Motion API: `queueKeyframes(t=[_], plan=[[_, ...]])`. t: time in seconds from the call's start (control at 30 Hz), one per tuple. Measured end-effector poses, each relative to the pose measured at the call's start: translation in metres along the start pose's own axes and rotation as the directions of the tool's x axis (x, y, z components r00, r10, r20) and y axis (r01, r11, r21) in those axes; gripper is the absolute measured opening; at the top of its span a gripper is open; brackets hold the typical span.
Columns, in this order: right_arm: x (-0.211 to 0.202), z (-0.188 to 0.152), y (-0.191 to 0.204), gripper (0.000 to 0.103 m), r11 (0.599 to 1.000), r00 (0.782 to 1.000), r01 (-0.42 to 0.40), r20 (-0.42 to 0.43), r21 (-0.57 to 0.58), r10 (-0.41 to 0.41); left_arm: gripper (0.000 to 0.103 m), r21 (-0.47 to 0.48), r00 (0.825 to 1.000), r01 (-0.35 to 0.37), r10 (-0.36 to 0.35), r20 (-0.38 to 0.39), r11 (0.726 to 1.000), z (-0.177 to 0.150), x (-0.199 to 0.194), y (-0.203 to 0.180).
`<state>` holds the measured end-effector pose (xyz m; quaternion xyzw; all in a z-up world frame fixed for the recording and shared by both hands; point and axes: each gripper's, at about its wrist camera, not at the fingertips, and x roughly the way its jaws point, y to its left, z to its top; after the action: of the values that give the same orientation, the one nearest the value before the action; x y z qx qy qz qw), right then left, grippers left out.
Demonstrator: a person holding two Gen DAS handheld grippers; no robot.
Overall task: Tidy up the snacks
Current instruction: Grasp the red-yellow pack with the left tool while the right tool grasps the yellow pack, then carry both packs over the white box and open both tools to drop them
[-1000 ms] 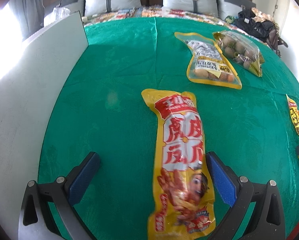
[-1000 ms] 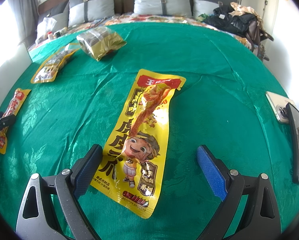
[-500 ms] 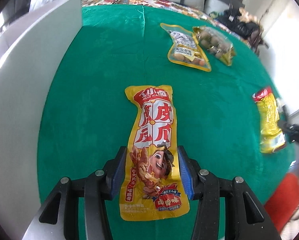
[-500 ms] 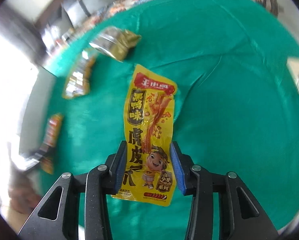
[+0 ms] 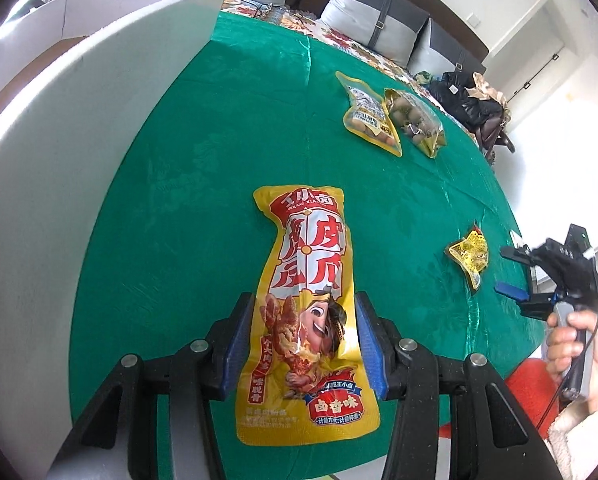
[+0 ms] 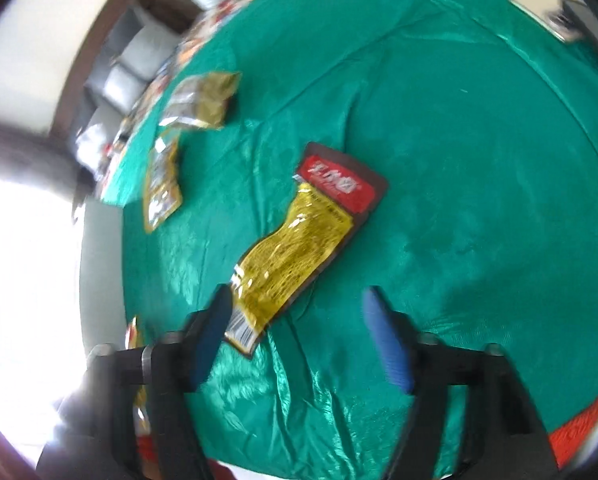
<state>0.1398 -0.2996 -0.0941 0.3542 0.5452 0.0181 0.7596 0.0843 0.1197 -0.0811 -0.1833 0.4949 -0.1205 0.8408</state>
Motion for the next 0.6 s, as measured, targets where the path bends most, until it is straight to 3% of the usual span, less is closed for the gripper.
queueKeyframes(t=[0.07,0.1,0.13,0.17,0.23,0.27,0.33,0.37,0.4,0.43,0.5,0.6], plan=[[0.018,0.006,0.007,0.074,0.999,1.0,0.002,-0.03,0.054,-0.001,0.048,0.01,1.0,0.005,-0.005,-0.001,1.0,-0.004,0.001,-0.002],[0.02,0.007,0.016,0.079,0.998,0.999,0.03,0.022,0.051,-0.031,0.048,0.021,1.0,0.007,-0.007,0.003,1.0,-0.005,0.002,-0.004],[0.027,0.009,0.025,0.079,0.996,0.996,0.073,0.039,0.042,-0.074,0.048,0.035,1.0,0.009,-0.009,0.008,0.999,-0.008,0.002,-0.005],[0.037,0.011,0.037,0.086,0.992,0.99,0.124,0.06,0.014,-0.124,0.048,0.047,1.0,0.009,-0.009,0.011,0.999,-0.01,0.003,-0.006],[0.055,0.008,0.063,0.091,0.963,0.963,0.254,0.113,-0.092,-0.243,0.048,0.061,1.0,0.005,-0.006,0.011,0.998,-0.013,0.003,-0.006],[0.067,0.002,0.077,0.092,0.92,0.935,0.349,0.135,-0.181,-0.328,0.048,0.061,1.0,0.003,-0.004,0.009,0.998,-0.014,0.004,-0.005],[0.09,-0.019,0.1,0.088,0.777,0.863,0.505,0.205,-0.375,-0.462,0.048,0.057,1.0,0.002,-0.002,0.014,0.998,-0.016,0.002,-0.003],[0.089,-0.027,0.104,0.077,0.777,0.887,0.462,0.231,-0.427,-0.4,0.048,0.056,1.0,0.001,-0.002,0.02,0.998,-0.016,0.0,-0.002],[0.088,-0.033,0.106,0.053,0.763,0.892,0.451,0.239,-0.463,-0.383,0.048,0.055,1.0,0.002,-0.004,0.029,0.998,-0.016,-0.003,-0.001],[0.086,-0.038,0.105,0.044,0.756,0.9,0.435,0.224,-0.488,-0.374,0.048,0.056,0.999,0.004,-0.006,0.034,0.998,-0.015,-0.002,-0.001],[0.079,-0.045,0.095,0.04,0.776,0.92,0.392,0.188,-0.494,-0.345,0.048,0.058,0.999,0.009,-0.012,0.041,0.998,-0.014,-0.003,0.0],[0.054,-0.047,0.074,0.04,0.875,0.974,0.227,0.118,-0.429,-0.195,0.048,0.057,0.998,0.035,-0.037,0.046,0.998,-0.014,-0.006,-0.002]])
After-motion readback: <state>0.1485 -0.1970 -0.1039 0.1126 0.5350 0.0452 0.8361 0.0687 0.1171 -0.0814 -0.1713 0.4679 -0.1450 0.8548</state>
